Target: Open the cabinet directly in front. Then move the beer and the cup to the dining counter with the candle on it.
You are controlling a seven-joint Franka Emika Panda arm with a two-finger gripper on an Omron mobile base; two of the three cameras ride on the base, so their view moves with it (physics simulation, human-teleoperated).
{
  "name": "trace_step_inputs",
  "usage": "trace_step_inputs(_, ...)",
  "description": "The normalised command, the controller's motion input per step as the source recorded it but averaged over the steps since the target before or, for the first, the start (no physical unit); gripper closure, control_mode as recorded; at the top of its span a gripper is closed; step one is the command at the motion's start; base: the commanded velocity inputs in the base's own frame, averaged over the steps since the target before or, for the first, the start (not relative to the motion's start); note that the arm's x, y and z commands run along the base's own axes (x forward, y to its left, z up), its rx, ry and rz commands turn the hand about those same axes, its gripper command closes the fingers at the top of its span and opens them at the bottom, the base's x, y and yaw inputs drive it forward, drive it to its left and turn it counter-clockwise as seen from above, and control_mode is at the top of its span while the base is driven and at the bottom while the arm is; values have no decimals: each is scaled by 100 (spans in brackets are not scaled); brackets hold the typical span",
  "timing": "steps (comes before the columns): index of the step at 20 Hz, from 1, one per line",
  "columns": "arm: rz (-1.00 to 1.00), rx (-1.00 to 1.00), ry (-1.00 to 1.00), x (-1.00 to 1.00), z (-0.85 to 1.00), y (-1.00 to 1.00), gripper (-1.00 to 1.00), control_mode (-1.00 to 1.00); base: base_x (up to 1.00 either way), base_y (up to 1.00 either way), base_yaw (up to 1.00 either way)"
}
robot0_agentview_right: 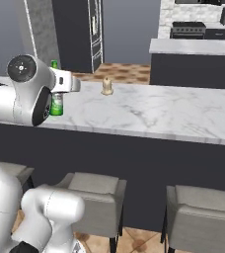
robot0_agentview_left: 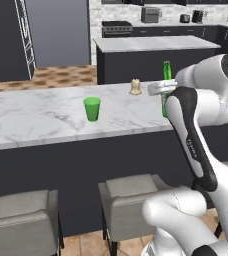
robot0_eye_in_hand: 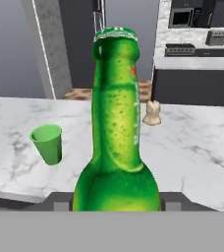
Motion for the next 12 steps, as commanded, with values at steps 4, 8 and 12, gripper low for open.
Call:
trace_step_inputs(4,27,-2,-14,39,-22,-14,100,-100,0,0,0)
trace_step_inputs(8,36,7,0,29,-11,-21,100,-100,0,0,0)
trace_step_inputs(12,35,10,0,37,-6,-16,100,-100,0,0,0)
